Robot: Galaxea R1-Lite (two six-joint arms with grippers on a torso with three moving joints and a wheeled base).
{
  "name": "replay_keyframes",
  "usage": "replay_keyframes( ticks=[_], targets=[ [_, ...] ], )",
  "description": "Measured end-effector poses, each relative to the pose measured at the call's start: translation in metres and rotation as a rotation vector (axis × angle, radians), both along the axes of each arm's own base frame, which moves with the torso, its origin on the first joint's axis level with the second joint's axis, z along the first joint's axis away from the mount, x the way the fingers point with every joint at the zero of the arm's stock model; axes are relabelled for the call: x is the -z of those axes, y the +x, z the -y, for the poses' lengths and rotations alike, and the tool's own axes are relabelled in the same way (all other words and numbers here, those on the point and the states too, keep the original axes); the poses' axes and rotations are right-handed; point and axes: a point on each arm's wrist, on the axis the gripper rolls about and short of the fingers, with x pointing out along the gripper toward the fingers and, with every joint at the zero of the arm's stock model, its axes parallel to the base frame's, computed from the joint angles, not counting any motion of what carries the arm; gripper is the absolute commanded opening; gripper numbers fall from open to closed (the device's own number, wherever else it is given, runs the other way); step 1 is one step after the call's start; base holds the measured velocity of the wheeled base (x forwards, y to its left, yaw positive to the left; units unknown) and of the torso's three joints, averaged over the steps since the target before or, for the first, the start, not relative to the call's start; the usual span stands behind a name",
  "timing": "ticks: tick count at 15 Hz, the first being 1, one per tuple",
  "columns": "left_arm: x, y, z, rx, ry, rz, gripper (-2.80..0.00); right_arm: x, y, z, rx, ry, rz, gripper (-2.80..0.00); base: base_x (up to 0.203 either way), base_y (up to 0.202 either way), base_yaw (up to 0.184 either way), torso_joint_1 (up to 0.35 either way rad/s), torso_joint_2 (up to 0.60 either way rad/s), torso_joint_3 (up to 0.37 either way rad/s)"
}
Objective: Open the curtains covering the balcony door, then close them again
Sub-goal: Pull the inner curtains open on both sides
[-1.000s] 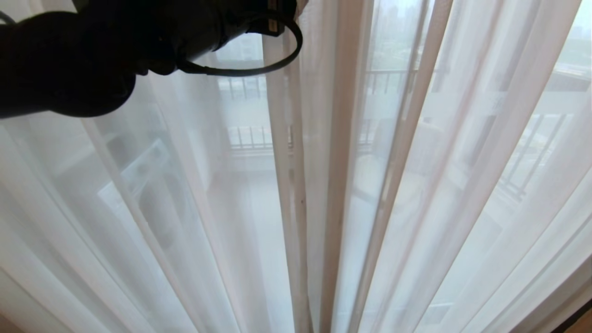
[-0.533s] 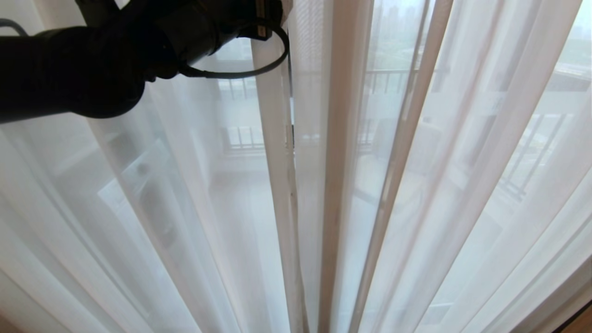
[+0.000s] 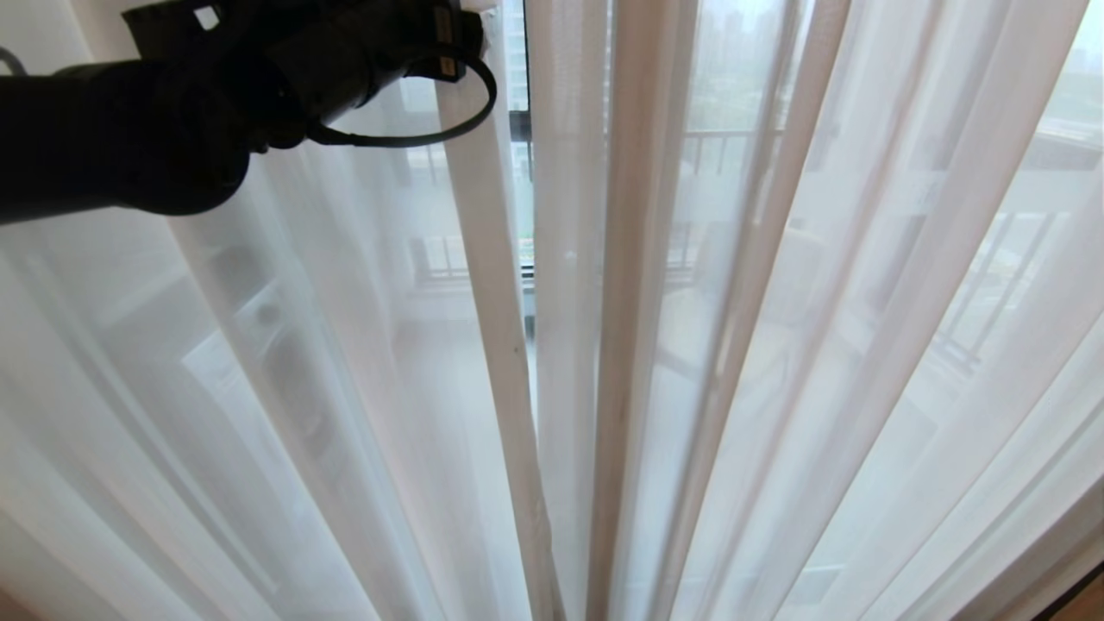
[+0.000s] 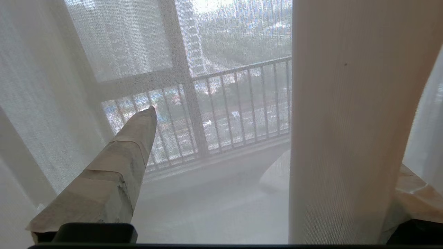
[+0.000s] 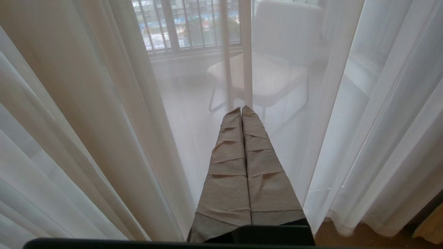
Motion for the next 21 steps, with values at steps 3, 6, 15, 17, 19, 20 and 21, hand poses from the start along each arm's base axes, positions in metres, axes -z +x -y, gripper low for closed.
replay_keyframes(
  ticks=[3, 6, 15, 17, 19, 20, 21],
  targets=[
    [0.001, 0.004, -0.006, -0.018, -0.003, -0.005, 0.0, 0.0, 0.0, 0.0, 0.001, 0.0, 0.0, -2.8, 0.0, 0.0, 0.0, 0.0, 0.0, 0.0],
    [0.004, 0.008, -0.006, -0.017, -0.001, -0.008, 0.0, 0.0, 0.0, 0.0, 0.0, 0.0, 0.0, -2.8, 0.0, 0.0, 0.0, 0.0, 0.0, 0.0],
    [0.007, 0.015, 0.019, 0.034, -0.023, 0.031, -2.8, 0.0, 0.0, 0.0, 0.001, 0.0, 0.0, -2.8, 0.0, 0.0, 0.0, 0.0, 0.0, 0.0],
    [0.008, 0.015, 0.024, 0.045, -0.023, 0.031, -2.8, 0.0, 0.0, 0.0, 0.0, 0.0, 0.0, -2.8, 0.0, 0.0, 0.0, 0.0, 0.0, 0.0],
    [0.009, 0.015, 0.026, 0.048, -0.022, 0.03, -2.8, 0.0, 0.0, 0.0, 0.0, 0.0, 0.0, -2.8, 0.0, 0.0, 0.0, 0.0, 0.0, 0.0],
    [0.009, 0.015, 0.026, 0.047, -0.022, 0.032, -2.8, 0.0, 0.0, 0.0, 0.0, 0.0, 0.0, -2.8, 0.0, 0.0, 0.0, 0.0, 0.0, 0.0],
    [0.008, 0.015, 0.025, 0.045, -0.022, 0.032, -2.8, 0.0, 0.0, 0.0, 0.0, 0.0, 0.0, -2.8, 0.0, 0.0, 0.0, 0.0, 0.0, 0.0]
  ],
)
